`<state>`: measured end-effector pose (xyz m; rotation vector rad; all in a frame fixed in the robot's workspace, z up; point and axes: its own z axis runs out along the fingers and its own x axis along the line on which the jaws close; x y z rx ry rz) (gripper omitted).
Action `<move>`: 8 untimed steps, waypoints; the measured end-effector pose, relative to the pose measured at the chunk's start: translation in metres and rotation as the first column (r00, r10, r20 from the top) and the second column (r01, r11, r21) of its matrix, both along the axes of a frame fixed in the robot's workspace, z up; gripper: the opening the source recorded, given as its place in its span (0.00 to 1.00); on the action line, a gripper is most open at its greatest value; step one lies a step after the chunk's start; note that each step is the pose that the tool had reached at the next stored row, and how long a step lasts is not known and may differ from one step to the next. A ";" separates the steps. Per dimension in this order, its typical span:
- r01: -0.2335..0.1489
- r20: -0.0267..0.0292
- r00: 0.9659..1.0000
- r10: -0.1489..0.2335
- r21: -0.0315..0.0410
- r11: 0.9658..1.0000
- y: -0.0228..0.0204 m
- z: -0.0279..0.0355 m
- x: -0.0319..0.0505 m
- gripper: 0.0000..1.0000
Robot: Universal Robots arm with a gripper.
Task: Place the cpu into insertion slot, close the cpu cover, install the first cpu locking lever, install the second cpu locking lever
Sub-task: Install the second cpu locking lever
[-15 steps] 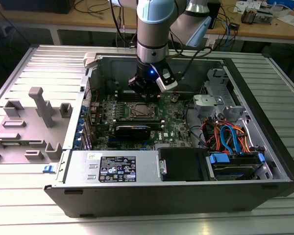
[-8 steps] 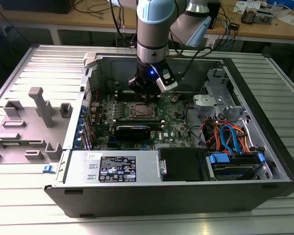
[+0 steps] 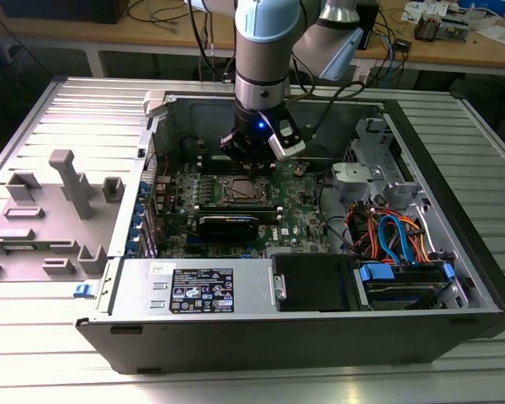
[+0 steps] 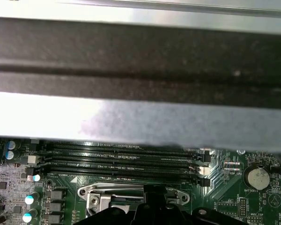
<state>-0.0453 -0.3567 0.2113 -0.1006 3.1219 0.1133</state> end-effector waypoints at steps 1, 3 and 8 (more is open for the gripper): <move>0.000 0.000 1.000 0.000 0.000 1.000 -0.0003 0.0000 0.0000 0.11; 0.000 0.000 1.000 0.000 0.000 1.000 -0.0006 0.0000 0.0000 0.11; 0.000 0.000 1.000 0.000 0.000 1.000 -0.0016 0.0000 0.0000 0.11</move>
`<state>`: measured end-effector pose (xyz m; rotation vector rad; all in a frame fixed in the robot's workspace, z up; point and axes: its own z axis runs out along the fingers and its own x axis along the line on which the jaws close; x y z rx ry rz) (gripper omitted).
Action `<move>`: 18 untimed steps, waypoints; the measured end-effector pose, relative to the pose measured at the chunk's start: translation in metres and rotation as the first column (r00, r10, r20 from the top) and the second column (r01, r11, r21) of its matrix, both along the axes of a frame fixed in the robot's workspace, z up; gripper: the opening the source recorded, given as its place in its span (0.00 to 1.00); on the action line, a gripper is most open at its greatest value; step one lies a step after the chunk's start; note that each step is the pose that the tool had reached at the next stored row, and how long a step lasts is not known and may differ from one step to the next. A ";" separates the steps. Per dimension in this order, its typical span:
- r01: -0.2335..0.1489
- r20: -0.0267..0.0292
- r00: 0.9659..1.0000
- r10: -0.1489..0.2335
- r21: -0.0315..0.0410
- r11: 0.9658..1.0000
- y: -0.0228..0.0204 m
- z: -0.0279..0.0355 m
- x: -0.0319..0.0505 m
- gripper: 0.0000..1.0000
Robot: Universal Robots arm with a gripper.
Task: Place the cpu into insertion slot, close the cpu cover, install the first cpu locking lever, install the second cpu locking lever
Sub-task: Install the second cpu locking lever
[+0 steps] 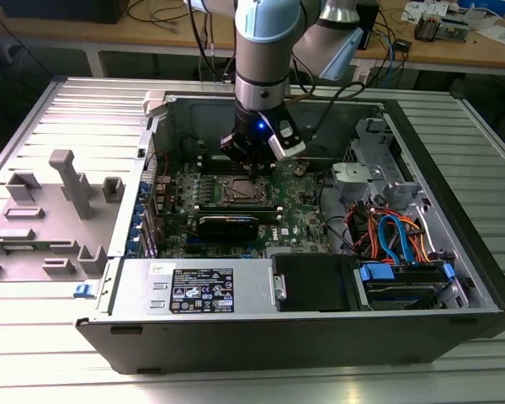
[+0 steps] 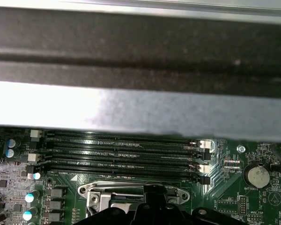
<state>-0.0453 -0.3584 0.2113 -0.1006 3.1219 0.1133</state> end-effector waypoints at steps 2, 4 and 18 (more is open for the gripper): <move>0.000 0.000 1.000 0.000 0.000 1.000 -0.0004 0.0000 0.0000 0.11; 0.000 0.000 1.000 0.000 0.000 1.000 -0.0010 0.0000 0.0000 0.11; 0.000 0.000 1.000 0.000 0.000 1.000 -0.0046 0.0000 0.0000 0.11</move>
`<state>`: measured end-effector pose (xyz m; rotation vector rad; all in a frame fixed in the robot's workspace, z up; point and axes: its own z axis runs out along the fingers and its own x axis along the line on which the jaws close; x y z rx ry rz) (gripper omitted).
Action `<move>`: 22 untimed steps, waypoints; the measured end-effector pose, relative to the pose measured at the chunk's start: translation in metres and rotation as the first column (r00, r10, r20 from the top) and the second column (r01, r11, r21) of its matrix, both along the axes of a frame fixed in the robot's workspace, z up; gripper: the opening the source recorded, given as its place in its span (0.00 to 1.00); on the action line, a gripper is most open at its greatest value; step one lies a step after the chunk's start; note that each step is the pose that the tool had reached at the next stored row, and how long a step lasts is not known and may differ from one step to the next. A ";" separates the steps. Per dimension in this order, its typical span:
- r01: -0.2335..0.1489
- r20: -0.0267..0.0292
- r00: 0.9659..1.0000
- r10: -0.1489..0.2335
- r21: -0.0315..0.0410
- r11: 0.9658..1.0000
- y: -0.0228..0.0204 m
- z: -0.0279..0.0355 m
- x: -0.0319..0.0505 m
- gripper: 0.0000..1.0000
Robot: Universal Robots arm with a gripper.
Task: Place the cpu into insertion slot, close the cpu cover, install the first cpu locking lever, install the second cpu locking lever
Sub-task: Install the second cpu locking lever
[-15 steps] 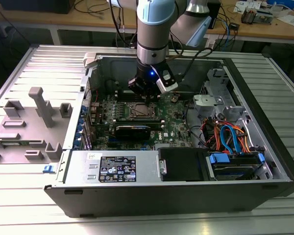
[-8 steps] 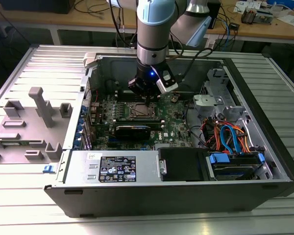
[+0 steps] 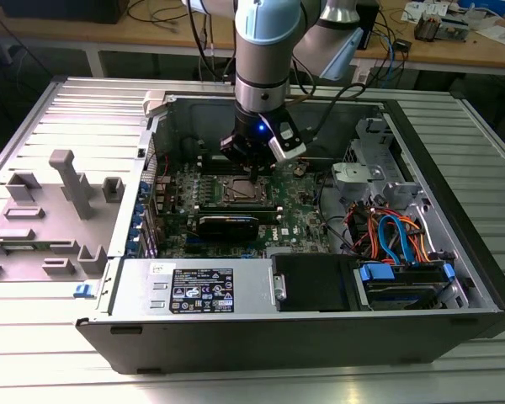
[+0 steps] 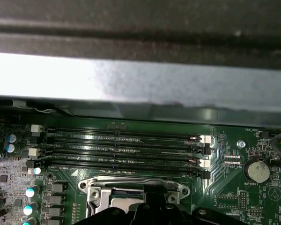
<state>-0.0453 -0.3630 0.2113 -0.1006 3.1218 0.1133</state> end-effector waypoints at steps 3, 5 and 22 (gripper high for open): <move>0.000 0.000 1.000 0.000 0.000 1.000 -0.0006 0.0000 0.0000 0.11; 0.000 0.000 1.000 0.000 0.000 1.000 -0.0009 0.0000 0.0000 0.11; 0.000 0.000 1.000 0.000 0.000 1.000 -0.0044 0.0000 0.0000 0.11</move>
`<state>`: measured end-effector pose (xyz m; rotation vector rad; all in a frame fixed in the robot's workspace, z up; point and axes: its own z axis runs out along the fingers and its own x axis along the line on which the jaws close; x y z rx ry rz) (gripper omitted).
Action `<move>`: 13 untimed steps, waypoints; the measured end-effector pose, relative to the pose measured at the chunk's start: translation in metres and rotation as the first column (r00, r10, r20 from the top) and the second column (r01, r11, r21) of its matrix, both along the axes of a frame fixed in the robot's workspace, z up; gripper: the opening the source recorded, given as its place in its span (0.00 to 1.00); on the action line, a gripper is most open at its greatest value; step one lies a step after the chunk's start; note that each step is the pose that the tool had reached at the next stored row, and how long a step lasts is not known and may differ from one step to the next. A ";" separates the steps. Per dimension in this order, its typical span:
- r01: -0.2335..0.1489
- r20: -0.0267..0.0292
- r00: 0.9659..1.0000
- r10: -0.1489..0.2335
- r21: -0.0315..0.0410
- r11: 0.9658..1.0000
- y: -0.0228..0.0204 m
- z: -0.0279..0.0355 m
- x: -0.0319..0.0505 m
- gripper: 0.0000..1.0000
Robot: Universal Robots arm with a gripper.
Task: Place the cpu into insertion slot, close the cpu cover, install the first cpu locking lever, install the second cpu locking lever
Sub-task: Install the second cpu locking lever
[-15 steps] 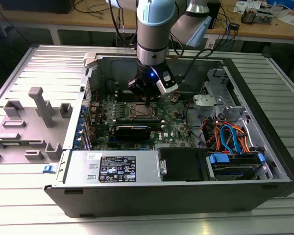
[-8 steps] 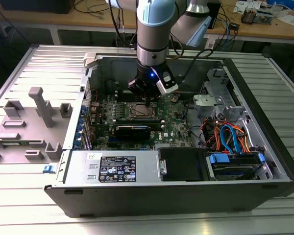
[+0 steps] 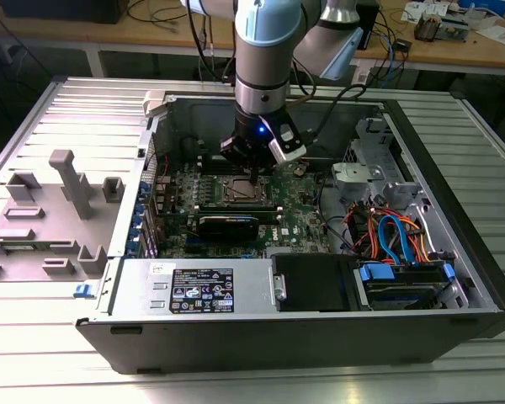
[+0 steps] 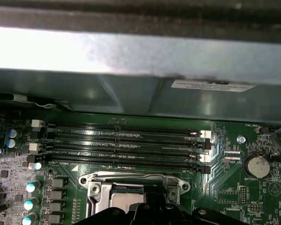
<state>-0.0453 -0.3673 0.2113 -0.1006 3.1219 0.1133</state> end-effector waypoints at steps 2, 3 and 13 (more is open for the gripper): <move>0.000 0.000 1.000 0.000 0.000 1.000 -0.0004 0.0000 0.0000 0.11; 0.000 0.000 1.000 0.000 0.000 1.000 -0.0006 0.0000 0.0000 0.11; 0.000 0.000 1.000 0.000 0.000 1.000 -0.0029 0.0000 0.0000 0.11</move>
